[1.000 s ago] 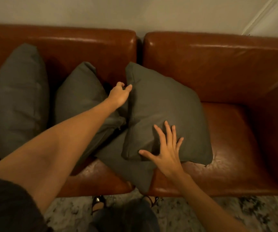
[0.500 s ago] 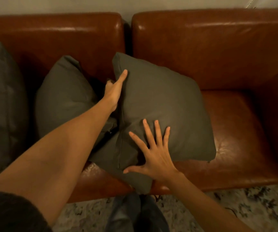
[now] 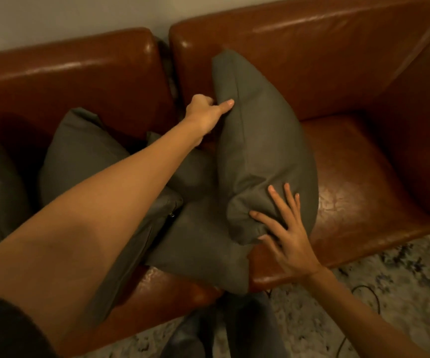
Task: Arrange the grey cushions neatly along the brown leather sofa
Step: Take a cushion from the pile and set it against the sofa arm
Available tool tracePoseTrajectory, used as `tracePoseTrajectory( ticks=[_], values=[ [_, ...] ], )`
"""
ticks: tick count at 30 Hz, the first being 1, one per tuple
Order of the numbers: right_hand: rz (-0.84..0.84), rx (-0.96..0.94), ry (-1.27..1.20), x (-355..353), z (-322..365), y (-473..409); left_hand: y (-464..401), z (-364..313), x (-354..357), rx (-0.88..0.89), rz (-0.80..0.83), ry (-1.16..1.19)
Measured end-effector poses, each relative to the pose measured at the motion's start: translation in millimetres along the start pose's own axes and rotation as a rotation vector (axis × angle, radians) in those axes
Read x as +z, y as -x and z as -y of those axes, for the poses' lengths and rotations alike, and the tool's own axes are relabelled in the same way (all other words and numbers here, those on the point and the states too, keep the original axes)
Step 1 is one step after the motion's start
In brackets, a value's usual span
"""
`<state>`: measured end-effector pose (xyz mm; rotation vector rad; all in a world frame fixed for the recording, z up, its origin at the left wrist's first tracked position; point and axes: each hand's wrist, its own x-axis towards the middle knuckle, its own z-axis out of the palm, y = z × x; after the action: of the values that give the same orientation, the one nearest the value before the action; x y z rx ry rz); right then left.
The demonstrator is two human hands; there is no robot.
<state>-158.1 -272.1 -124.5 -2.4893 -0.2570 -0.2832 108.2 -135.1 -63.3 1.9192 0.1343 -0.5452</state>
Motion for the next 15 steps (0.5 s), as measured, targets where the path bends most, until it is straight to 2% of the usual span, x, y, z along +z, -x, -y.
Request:
tracePoseTrajectory(
  ticks=[7,12,15],
  values=[
    [-0.107,0.07,-0.149,-35,-25,13,1,-35,41,0.084,-0.061,-0.244],
    [-0.26,0.162,-0.24,-57,-38,25,-3,-58,65,0.162,0.052,-0.213],
    [-0.336,0.294,-0.354,-66,-36,32,-5,-71,86,0.246,0.099,-0.251]
  ],
)
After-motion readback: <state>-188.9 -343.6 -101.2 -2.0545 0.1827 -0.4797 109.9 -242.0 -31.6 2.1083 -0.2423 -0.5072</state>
